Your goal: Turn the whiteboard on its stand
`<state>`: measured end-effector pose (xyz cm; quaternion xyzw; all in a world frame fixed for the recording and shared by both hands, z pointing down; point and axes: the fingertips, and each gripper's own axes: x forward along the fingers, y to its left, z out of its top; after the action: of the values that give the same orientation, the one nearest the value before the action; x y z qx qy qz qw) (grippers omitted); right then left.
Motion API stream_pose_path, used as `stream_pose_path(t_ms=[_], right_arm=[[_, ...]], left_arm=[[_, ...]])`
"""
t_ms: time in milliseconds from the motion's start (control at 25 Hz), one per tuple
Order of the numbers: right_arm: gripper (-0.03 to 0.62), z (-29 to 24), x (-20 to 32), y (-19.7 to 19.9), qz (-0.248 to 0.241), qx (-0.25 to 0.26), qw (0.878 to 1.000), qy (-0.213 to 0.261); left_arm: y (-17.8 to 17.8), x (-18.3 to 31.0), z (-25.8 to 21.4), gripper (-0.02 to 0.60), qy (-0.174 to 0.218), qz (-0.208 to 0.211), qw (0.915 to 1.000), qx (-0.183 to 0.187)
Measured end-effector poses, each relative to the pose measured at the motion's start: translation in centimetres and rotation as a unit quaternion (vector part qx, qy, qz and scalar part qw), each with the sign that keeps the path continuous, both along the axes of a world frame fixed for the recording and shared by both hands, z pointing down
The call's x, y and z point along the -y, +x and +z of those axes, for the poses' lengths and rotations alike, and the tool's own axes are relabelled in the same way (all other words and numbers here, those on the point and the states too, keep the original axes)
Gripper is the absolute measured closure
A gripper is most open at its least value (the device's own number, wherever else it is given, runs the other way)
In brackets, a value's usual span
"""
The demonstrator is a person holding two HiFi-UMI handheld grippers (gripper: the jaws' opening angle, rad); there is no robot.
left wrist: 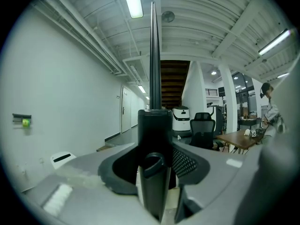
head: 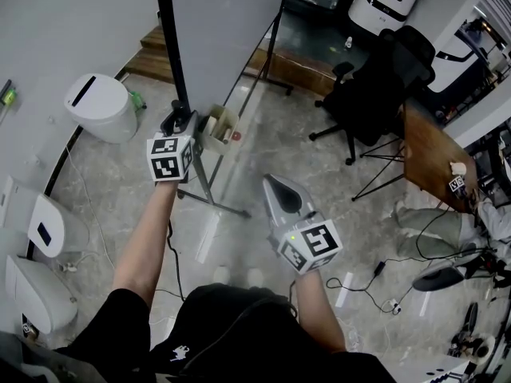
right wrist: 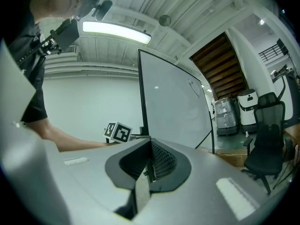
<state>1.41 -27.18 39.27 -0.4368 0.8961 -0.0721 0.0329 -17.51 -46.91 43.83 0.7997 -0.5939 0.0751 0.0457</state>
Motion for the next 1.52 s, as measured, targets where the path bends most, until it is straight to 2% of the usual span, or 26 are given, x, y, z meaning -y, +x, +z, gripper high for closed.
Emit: stream_pose_path(t_ms=[1520], right_arm=[[0.585, -1.2, -3.4, -0.6, -0.039, 0.007, 0.999, 0.020]], left_arm=[[-2.4, -11.3, 0.3, 0.385, -0.012, -0.001, 0.9999, 0.001]])
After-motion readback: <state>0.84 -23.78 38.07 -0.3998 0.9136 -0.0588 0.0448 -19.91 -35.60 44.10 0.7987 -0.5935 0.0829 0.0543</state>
